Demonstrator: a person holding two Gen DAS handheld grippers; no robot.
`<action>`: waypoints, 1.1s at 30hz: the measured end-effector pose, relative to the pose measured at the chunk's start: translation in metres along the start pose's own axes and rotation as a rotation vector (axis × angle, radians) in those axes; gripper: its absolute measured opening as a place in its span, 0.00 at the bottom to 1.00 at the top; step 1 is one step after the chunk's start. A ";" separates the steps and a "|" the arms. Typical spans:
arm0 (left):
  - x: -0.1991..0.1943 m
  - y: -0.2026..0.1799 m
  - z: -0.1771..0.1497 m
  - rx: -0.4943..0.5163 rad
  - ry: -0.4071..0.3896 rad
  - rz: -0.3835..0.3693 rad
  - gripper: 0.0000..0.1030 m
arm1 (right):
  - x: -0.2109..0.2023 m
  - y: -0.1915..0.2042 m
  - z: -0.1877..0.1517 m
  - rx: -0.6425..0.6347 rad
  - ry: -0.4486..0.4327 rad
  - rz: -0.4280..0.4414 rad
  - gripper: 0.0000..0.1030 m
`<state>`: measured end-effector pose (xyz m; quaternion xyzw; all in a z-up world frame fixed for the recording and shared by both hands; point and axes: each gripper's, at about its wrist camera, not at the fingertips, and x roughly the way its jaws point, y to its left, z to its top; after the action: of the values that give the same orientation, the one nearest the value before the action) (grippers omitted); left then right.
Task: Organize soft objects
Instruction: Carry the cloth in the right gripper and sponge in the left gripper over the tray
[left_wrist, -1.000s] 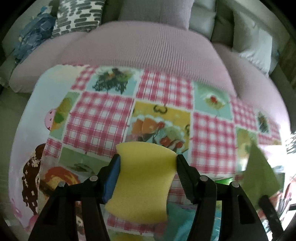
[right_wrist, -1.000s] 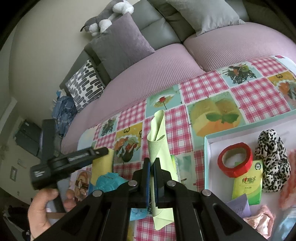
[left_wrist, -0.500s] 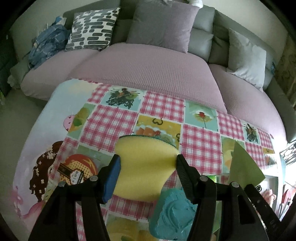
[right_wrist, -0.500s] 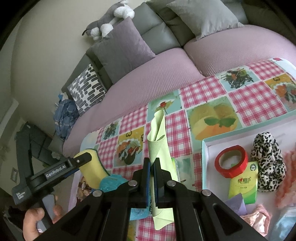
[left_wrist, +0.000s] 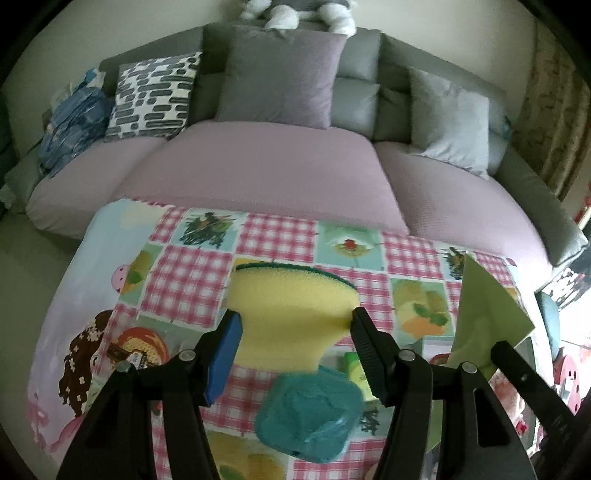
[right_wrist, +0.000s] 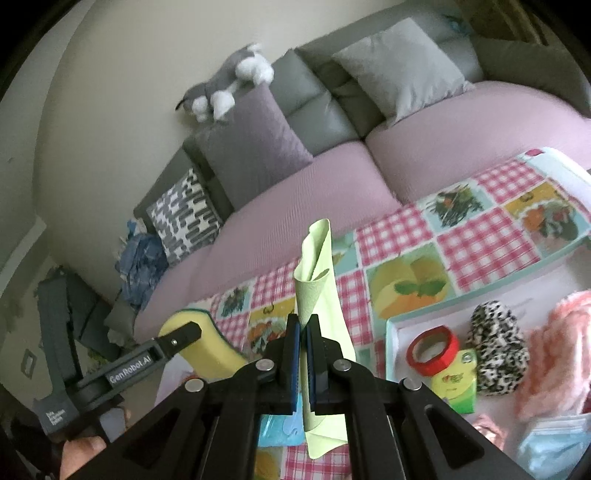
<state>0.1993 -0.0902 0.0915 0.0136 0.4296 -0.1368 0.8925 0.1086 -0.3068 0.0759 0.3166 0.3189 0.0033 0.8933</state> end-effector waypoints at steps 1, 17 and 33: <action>-0.001 -0.003 0.000 0.004 -0.004 -0.009 0.60 | -0.006 -0.001 0.002 0.001 -0.012 0.001 0.04; -0.018 -0.051 -0.005 0.066 -0.028 -0.111 0.60 | -0.091 -0.053 0.024 0.085 -0.196 -0.149 0.04; 0.012 -0.179 -0.046 0.295 0.135 -0.314 0.60 | -0.116 -0.103 0.029 0.140 -0.198 -0.334 0.04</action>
<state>0.1254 -0.2588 0.0697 0.0861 0.4604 -0.3342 0.8179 0.0128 -0.4295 0.1007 0.3195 0.2772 -0.1983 0.8842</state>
